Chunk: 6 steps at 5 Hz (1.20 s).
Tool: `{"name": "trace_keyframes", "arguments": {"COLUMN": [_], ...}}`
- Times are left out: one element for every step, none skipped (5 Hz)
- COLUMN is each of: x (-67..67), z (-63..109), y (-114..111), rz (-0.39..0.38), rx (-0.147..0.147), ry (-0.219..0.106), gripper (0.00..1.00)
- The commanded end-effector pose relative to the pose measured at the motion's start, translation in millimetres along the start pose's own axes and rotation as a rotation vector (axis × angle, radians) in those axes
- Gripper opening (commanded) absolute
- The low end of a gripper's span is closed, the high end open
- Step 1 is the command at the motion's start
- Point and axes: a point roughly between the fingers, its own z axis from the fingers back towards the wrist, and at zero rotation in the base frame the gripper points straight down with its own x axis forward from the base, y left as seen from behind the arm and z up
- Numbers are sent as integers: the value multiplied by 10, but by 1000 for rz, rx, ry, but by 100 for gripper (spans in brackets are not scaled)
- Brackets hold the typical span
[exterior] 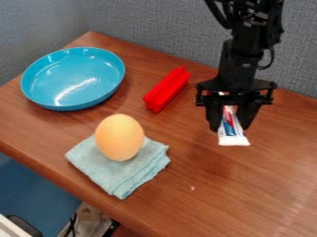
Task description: Put the toothpaste on the blue plate
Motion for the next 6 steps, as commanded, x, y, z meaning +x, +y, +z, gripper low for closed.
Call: {"name": "trace_keyframes", "arguments": {"x": [109,133,155,199,266,327], "z": [381,447,514,592,753,907], "y": [-3,7,26,48,92,237], "rz": [15,9,4,6,17,32], "rx": [-89,-98,-106,-116,-138,-152], "ry": [-62,-58,-55,-50,-42,-41], "gripper": [0,0,0,0,0,0]}}
